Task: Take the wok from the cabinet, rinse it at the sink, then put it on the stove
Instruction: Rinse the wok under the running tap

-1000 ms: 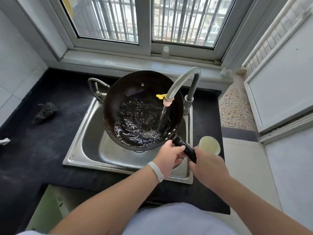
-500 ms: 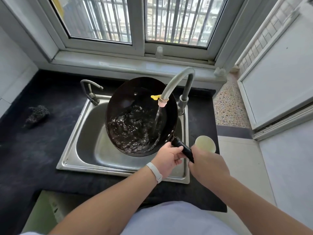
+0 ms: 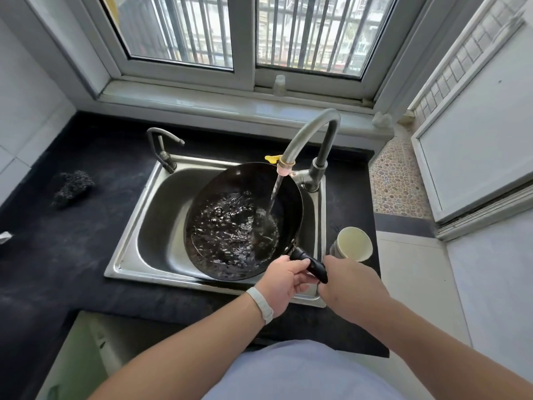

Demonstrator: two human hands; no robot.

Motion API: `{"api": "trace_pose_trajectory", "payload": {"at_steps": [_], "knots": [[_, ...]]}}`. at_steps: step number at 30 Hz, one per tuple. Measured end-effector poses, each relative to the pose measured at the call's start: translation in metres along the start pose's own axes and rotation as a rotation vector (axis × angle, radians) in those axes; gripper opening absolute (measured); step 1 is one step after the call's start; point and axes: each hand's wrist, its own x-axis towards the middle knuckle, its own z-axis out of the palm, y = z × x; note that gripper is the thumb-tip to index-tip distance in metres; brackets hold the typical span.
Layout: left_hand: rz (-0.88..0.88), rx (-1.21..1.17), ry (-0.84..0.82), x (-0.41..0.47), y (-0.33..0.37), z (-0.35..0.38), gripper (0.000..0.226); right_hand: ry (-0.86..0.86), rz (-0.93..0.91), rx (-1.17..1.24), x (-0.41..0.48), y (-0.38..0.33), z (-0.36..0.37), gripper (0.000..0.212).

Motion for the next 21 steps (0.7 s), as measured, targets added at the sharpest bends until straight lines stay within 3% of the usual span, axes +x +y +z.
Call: {"api": "trace_pose_trajectory", "payload": {"at_steps": [9,14,21], "knots": [[0.047,0.113,0.119,-0.006,-0.015,-0.012,0.006,-0.088,0.036,0.287,0.001,0.000,0.023,0.013],[0.116,0.177,0.210,-0.008,-0.014,-0.020,0.009,-0.061,0.060,0.440,0.005,-0.006,0.043,0.016],[0.196,0.158,0.207,-0.006,0.001,-0.025,0.016,-0.015,0.073,0.556,0.017,-0.012,0.054,0.012]]}}
